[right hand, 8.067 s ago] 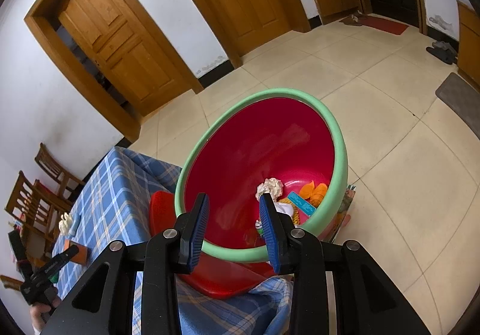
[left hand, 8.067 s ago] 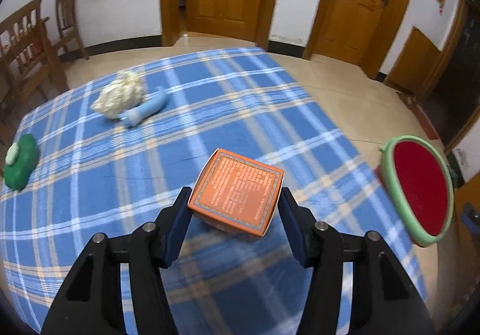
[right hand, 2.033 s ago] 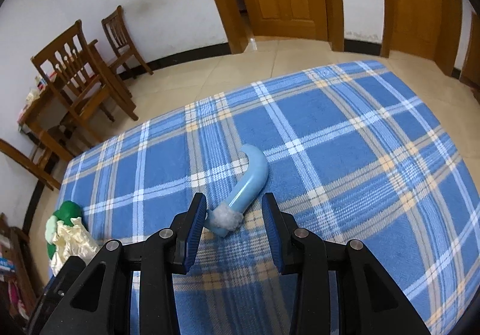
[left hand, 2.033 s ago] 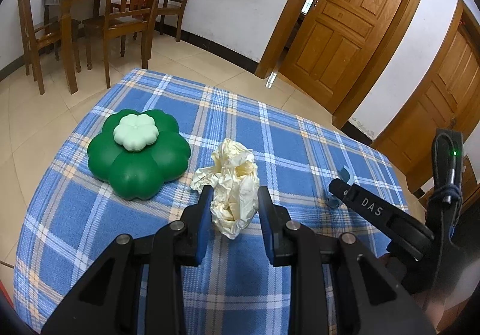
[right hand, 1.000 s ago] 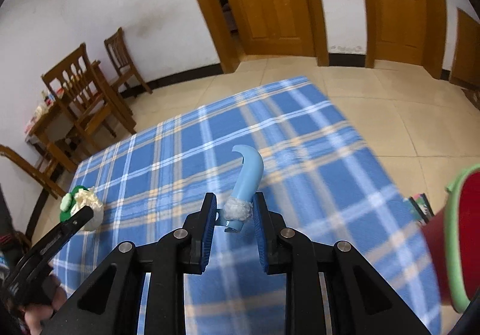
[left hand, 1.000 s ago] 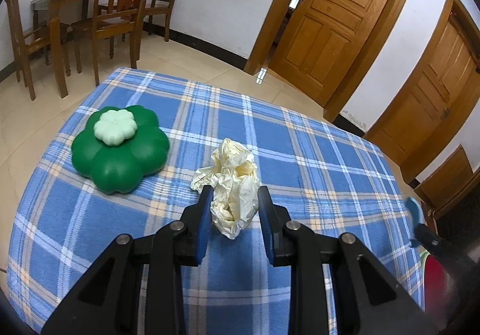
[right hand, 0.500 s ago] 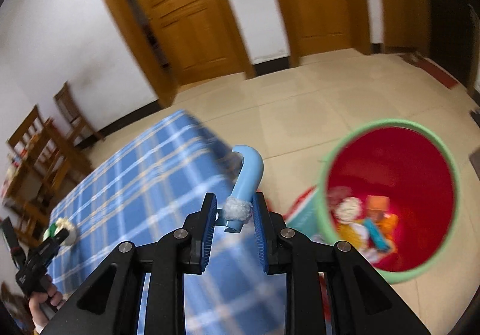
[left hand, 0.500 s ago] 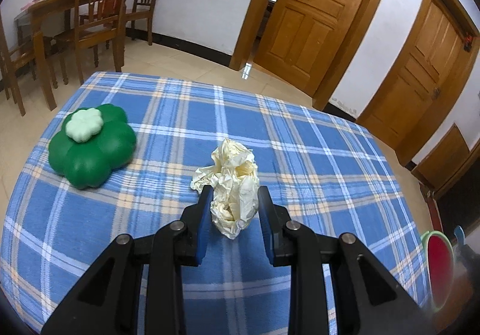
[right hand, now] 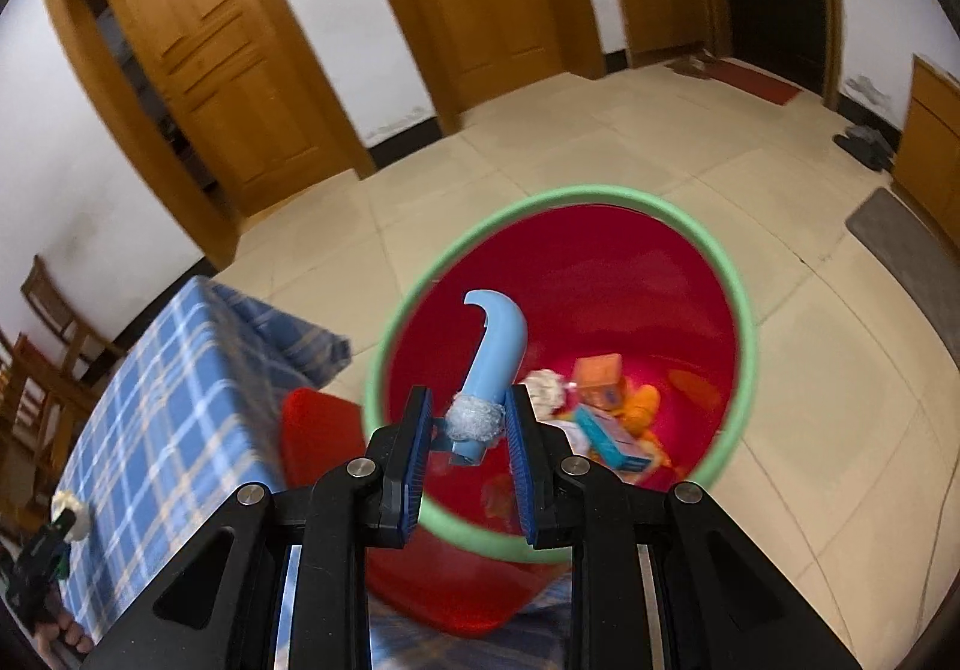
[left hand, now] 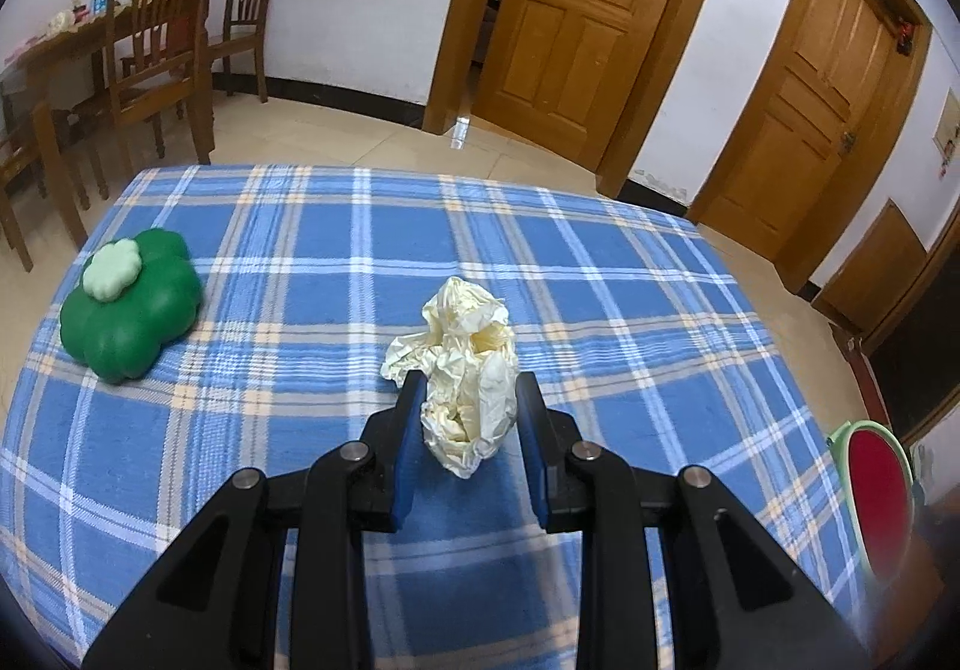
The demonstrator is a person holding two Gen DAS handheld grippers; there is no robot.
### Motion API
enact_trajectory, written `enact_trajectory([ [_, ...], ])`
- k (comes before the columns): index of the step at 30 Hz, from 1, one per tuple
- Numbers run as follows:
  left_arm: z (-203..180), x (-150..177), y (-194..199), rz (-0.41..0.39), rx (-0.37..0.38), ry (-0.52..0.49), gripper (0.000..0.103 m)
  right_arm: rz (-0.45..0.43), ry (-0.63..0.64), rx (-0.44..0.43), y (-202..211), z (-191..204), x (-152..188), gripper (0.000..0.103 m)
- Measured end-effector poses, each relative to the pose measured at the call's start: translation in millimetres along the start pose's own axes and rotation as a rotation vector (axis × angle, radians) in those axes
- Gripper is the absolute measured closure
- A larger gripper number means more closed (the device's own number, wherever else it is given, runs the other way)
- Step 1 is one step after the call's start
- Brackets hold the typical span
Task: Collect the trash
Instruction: 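Carry the blue toy to the red bin and open the right tool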
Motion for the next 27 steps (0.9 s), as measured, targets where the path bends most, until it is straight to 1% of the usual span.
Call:
enact_trajectory([
  [6, -27, 4, 12, 0.008, 0.035, -0.038, 0.074, 0.008, -0.03, 0.01, -3, -20, 1, 0.078],
  [12, -66, 9, 26, 0.013, 0.08, -0.086, 0.074, 0.013, -0.053, -0.001, -7, -37, -1, 0.078],
  [17, -111, 17, 33, 0.038, 0.128, -0.142, 0.074, 0.031, -0.059, 0.02, -10, -48, -1, 0.078],
  [22, -157, 29, 34, 0.071, 0.172, -0.212, 0.074, 0.04, -0.056, 0.021, -11, -56, -2, 0.076],
  [25, -186, 38, 33, 0.102, 0.207, -0.26, 0.074, 0.039, -0.062, 0.016, -10, -59, -4, 0.076],
  [27, -204, 45, 30, 0.135, 0.232, -0.286, 0.074, 0.036, -0.068, -0.003, -10, -60, -6, 0.076],
])
Point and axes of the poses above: each gripper's, at about its wrist camera, not at the fingertips, and y roughly against the way its jaws point, z to its left, x to its underside, the point moved 5 cm from there along -y, roughly the way its jaws point, and after that the axes turned 6 degrees about z, right-handed, at the moved point
